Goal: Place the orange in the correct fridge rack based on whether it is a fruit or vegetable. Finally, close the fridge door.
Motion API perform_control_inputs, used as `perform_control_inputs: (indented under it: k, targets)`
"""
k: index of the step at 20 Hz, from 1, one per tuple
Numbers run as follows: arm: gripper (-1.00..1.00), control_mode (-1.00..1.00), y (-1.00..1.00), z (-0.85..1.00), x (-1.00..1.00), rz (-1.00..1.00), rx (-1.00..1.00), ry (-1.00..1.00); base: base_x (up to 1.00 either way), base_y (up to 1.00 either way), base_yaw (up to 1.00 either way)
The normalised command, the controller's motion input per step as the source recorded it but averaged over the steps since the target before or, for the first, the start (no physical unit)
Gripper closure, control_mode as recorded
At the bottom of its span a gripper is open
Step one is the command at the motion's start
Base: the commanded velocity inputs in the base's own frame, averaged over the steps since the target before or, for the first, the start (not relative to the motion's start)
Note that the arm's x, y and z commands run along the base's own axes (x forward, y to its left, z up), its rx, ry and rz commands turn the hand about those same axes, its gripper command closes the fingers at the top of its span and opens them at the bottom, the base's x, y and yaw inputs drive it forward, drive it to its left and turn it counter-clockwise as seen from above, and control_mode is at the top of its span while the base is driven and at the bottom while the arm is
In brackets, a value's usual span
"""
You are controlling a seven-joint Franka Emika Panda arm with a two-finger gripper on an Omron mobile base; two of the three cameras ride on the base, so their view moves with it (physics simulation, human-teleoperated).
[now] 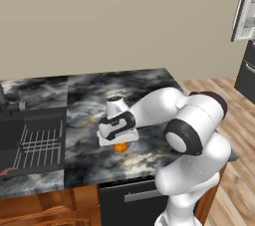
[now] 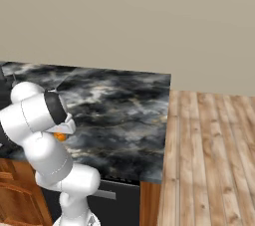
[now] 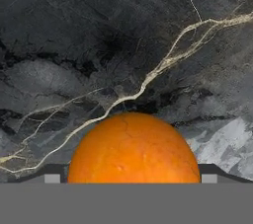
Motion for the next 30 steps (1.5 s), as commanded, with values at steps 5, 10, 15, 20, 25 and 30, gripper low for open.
perform_control_inputs:
  k: [5,10,15,20,25,30]
  targets:
    - [1.0,-1.0,-0.06,-0.12,-0.24,-0.03,0.01,-0.12,0.0,0.0,0.0]
    - [1.0,-1.0,-0.77,0.79,-0.42,-0.08,0.14,-0.21,0.0,0.0,0.0]
    - [1.0,-1.0,-0.98,0.98,-0.4,-0.1,0.16,-0.17,0.0,0.0,0.0]
    - [1.0,-1.0,-0.53,0.91,-0.24,-0.11,0.12,-0.16,0.0,0.0,0.0]
    - [1.0,-1.0,-0.36,0.78,-0.4,-0.12,0.06,-0.04,0.0,0.0,0.0]
    - [1.0,-1.0,-0.17,0.65,-0.3,-0.09,0.01,0.02,0.0,0.0,0.0]
